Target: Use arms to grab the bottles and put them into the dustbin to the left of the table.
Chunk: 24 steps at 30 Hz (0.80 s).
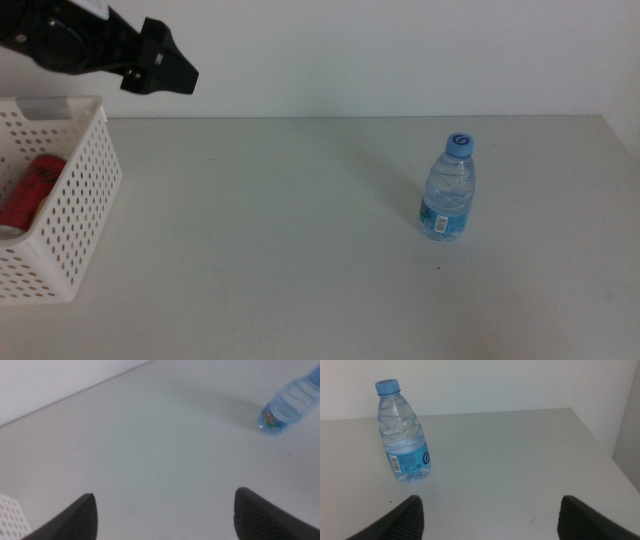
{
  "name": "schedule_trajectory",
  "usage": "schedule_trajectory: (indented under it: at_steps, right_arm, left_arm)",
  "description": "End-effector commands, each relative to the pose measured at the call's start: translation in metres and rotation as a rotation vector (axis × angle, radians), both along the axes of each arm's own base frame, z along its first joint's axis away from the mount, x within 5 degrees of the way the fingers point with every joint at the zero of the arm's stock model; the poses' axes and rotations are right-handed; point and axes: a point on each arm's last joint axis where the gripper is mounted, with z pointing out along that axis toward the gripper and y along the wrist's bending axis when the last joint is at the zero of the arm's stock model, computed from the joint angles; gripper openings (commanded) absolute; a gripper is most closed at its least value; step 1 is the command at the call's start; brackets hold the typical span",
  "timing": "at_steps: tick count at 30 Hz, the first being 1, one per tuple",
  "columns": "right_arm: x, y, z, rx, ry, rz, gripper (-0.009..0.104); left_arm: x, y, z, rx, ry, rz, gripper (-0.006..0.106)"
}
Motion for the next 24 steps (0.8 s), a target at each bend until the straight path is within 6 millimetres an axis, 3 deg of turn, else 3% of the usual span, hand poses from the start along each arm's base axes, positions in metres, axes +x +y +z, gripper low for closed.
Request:
schedule_trajectory:
  at_steps: [1, 5, 9, 13, 16, 24]
  right_arm:
    - [-0.001, 0.000, 0.012, -0.018, -0.110, -0.002, 0.094]
    - [-0.001, 0.000, 0.012, -0.018, -0.110, -0.002, 0.094]
    - [-0.001, 0.000, 0.012, -0.018, -0.110, -0.002, 0.094]
    - [-0.001, 0.000, 0.012, -0.018, -0.110, -0.002, 0.094]
    - [-0.001, 0.000, 0.012, -0.018, -0.110, -0.002, 0.094]
    - [-0.001, 0.000, 0.012, -0.018, -0.110, -0.002, 0.094]
  left_arm:
    - [-0.033, 0.001, 0.018, -0.020, -0.085, 0.000, 0.093]
    - [-0.088, 0.005, 0.006, -0.011, -0.112, 0.011, 0.093]
    - [-0.150, 0.007, -0.002, -0.055, -0.250, 0.026, 0.093]
    - [-0.191, 0.009, -0.014, -0.112, -0.339, -0.010, 0.093]
    - [-0.203, 0.011, -0.017, -0.117, -0.367, -0.029, 0.093]
    - [-0.199, 0.004, -0.017, -0.135, -0.399, -0.065, 0.093]
